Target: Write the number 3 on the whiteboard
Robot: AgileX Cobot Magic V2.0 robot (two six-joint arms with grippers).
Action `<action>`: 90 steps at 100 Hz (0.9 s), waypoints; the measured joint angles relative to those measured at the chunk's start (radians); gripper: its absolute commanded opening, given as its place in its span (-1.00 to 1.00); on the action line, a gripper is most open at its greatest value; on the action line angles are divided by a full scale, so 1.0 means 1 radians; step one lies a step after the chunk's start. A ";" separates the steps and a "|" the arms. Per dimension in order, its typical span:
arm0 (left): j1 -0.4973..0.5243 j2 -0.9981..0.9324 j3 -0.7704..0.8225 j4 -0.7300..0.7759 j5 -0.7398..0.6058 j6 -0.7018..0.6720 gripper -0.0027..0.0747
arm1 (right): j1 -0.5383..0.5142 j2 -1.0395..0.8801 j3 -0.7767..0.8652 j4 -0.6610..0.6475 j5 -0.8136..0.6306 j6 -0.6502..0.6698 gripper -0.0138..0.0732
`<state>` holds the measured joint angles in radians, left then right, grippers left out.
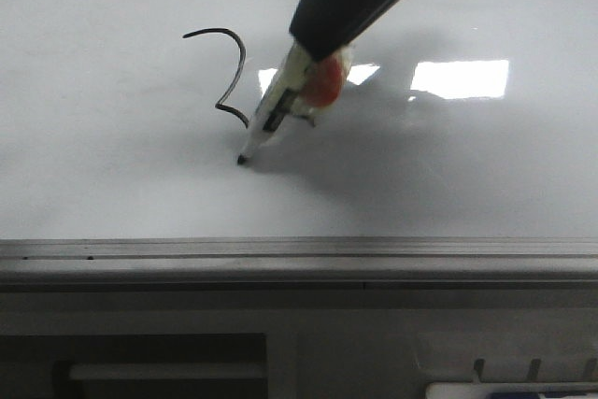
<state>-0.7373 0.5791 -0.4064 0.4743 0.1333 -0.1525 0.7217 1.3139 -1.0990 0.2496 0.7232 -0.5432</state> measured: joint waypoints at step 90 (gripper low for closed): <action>-0.199 0.301 0.000 0.038 -0.152 0.000 0.00 | 0.186 -0.005 -0.020 -0.028 0.010 0.010 -0.82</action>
<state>-0.9362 0.8803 -0.4064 0.5118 -0.0188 -0.1525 0.9077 1.3085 -1.1185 0.2211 0.7329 -0.5336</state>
